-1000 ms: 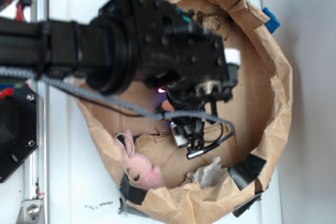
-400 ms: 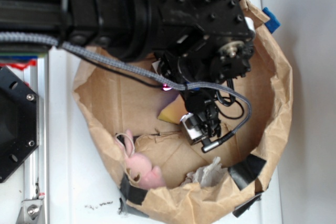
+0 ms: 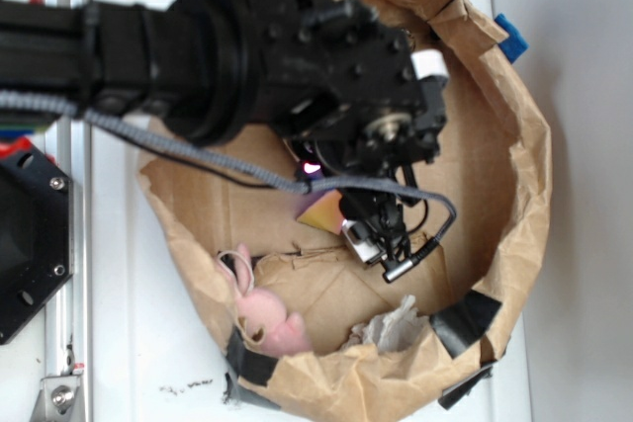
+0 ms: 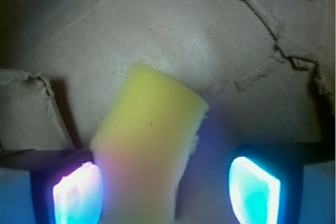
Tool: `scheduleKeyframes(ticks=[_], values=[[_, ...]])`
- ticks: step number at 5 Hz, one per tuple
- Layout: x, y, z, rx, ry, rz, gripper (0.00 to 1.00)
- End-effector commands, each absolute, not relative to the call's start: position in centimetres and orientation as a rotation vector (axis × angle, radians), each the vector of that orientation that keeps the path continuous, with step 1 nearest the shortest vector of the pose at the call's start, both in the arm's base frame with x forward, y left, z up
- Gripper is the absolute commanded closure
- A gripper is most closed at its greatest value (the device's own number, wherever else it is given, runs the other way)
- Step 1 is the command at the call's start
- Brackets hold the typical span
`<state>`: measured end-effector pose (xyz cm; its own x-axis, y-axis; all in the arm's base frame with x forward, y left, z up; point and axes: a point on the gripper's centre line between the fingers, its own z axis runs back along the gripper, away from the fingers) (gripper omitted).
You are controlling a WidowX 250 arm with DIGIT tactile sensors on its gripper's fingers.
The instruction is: Grab the green sponge.
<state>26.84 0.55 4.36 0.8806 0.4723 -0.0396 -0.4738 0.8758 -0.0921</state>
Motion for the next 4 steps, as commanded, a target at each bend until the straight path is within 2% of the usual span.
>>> scheduleKeyframes(ticks=[1, 2, 3, 4], values=[[27.5, 0.0, 4.6, -0.078, -0.018, 0.489, 0.00], [27.6, -0.1, 4.7, -0.085, -0.018, 0.483, 0.00], [27.3, 0.5, 6.0, -0.134, -0.018, 0.492, 0.00], [27.6, 0.2, 7.2, -0.140, -0.027, 0.499, 0.00]])
